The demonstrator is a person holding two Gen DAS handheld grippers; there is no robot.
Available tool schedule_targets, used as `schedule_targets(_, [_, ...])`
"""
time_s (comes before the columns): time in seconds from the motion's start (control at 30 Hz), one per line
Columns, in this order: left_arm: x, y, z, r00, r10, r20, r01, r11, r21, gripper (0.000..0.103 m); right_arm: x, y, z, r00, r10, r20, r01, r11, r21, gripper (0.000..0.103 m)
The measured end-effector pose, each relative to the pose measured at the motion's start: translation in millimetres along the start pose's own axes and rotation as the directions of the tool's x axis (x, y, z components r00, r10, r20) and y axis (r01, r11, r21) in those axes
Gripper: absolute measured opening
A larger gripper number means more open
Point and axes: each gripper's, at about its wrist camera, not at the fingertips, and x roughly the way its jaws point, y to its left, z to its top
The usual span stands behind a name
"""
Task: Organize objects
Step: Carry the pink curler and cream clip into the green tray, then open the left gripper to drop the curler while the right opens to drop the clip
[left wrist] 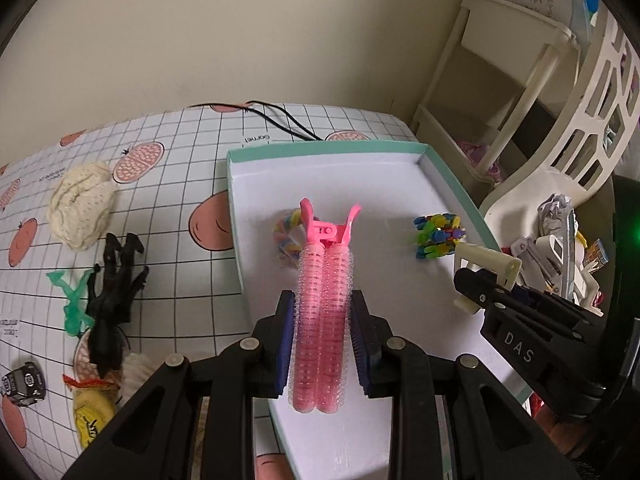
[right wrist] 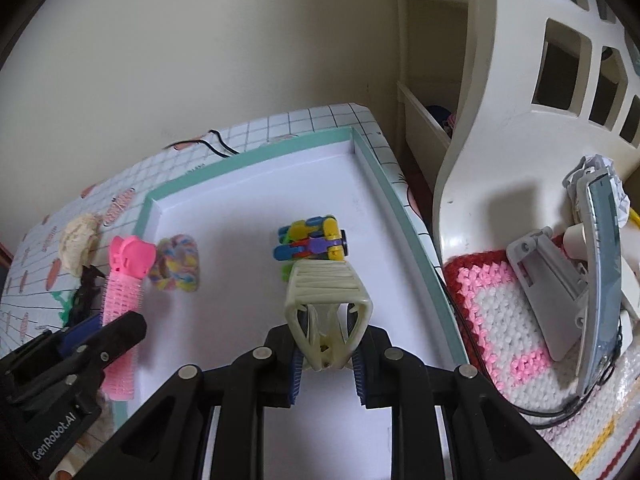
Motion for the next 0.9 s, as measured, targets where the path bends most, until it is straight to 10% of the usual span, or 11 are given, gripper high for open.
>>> schedule_targets(0.9, [23.4, 1.4, -6.8, 0.997, -0.004, -0.082, 0.002, 1.0, -0.02, 0.028, 9.3, -1.2, -1.1, 1.0, -0.001, -0.022, 0.0, 1.0, -0.02, 0.022])
